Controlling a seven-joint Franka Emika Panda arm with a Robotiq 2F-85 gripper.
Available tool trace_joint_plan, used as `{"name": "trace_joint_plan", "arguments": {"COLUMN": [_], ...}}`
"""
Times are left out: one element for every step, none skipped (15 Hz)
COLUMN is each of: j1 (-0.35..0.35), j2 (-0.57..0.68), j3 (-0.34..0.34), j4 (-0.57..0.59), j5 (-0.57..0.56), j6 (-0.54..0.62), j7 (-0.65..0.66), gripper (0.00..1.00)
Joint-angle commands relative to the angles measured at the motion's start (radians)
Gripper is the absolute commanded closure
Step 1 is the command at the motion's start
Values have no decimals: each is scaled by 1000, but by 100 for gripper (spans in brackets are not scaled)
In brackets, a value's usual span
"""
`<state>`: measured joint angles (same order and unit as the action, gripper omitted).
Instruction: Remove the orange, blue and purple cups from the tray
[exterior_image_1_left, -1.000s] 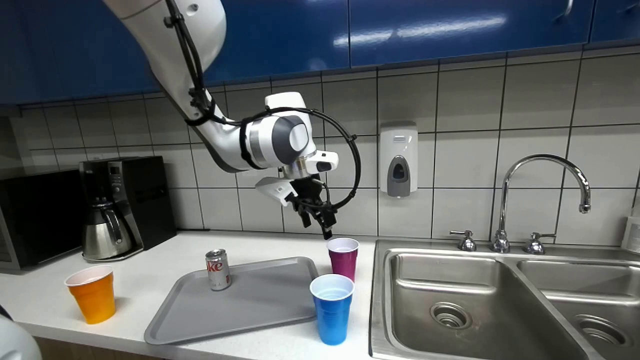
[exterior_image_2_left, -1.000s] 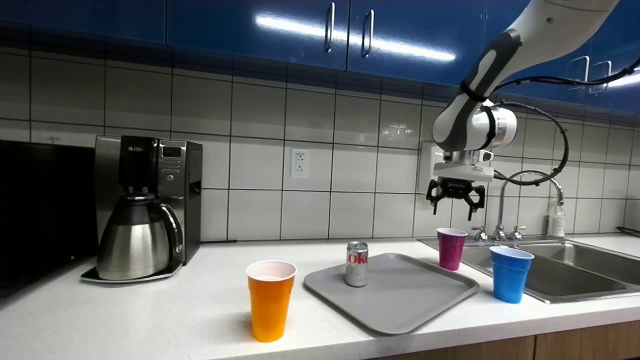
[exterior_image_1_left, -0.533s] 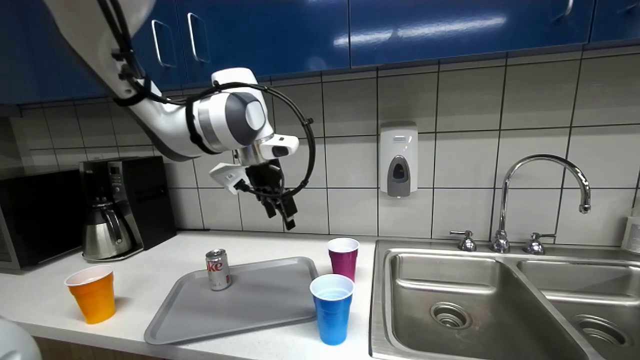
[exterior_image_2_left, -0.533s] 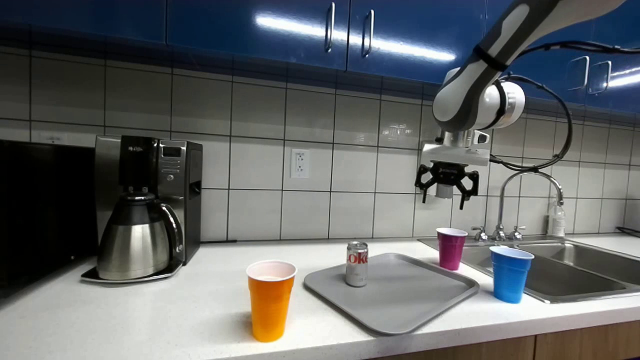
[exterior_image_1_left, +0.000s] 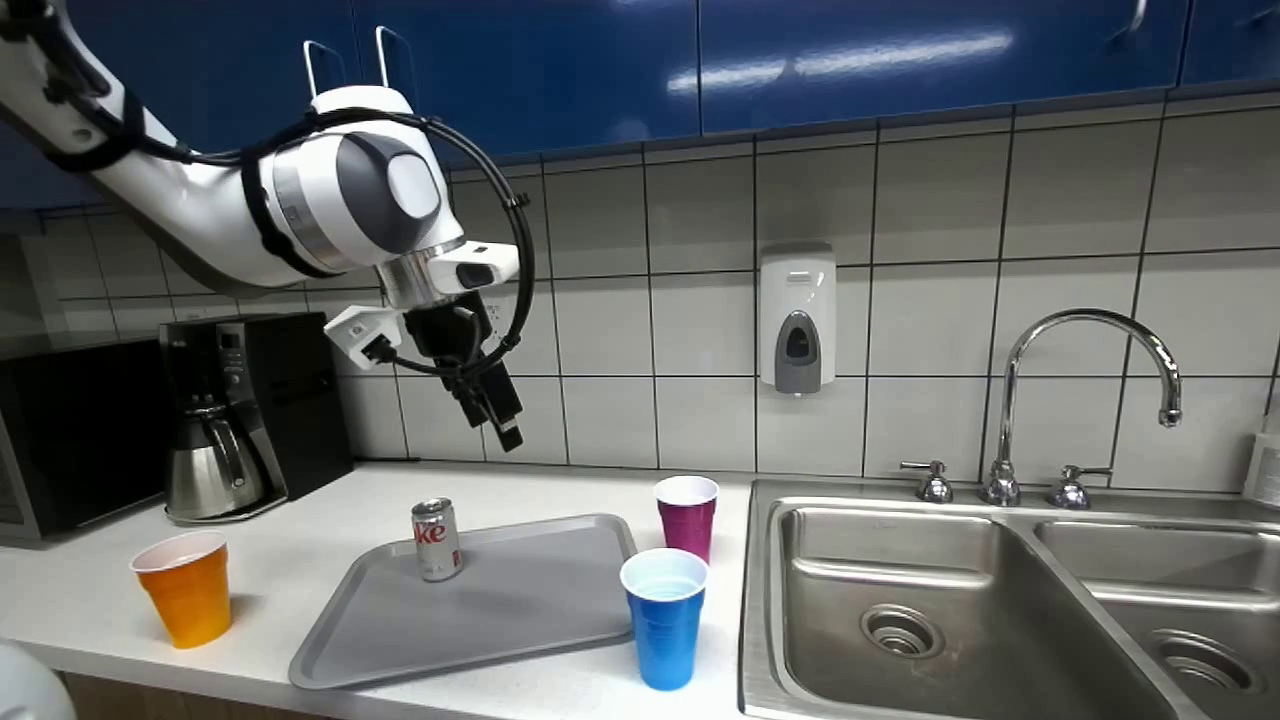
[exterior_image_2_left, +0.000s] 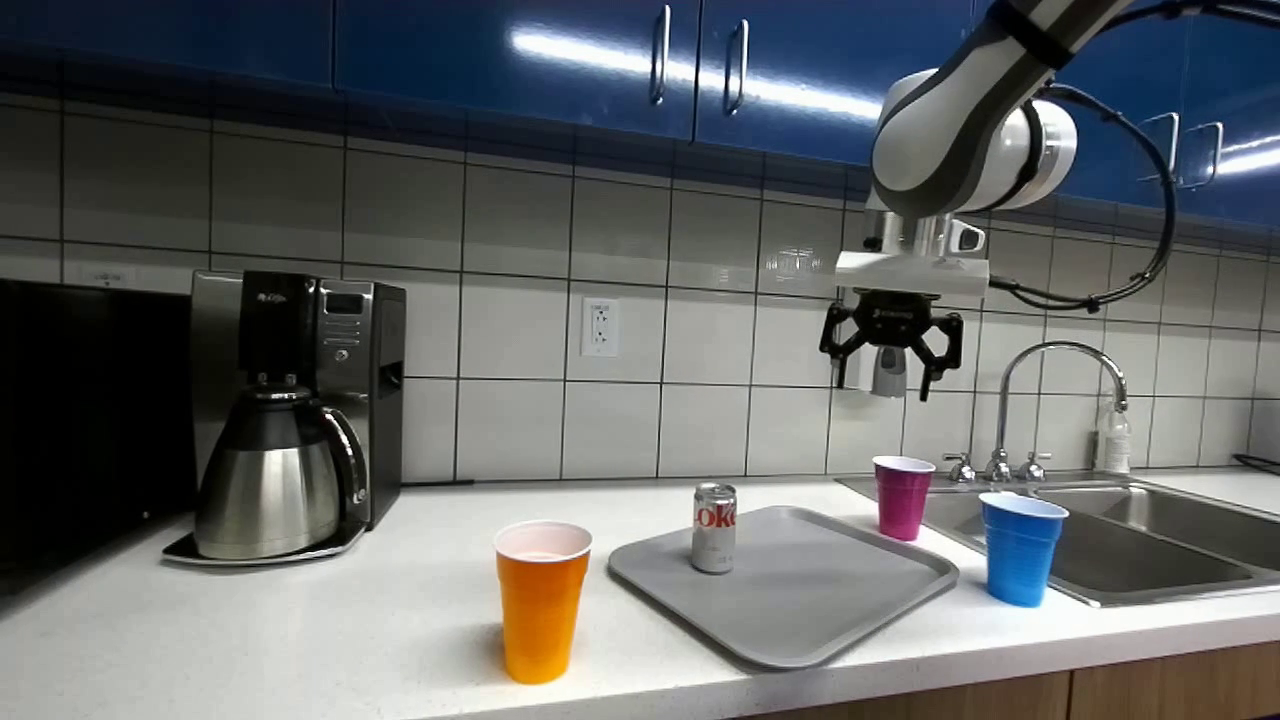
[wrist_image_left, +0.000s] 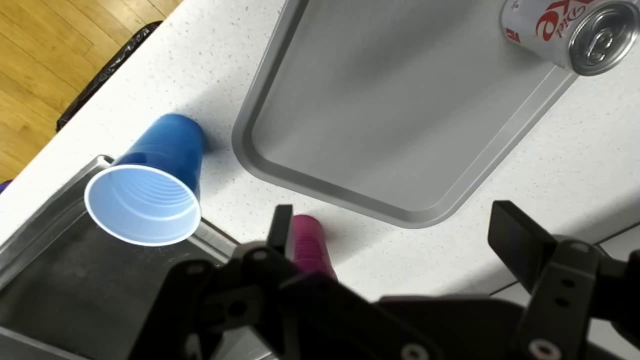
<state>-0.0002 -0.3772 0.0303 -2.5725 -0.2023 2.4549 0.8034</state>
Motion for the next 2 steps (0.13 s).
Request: {"name": "trace_joint_plan", "arguments": {"j1": [-40,-42], "j2": [-5,-5], "j3": [37,37], "j4": [-3,-5], "j5": [23,23], "j6": [1,1], "j7": [-18,-17], "gripper": [0,0]}}
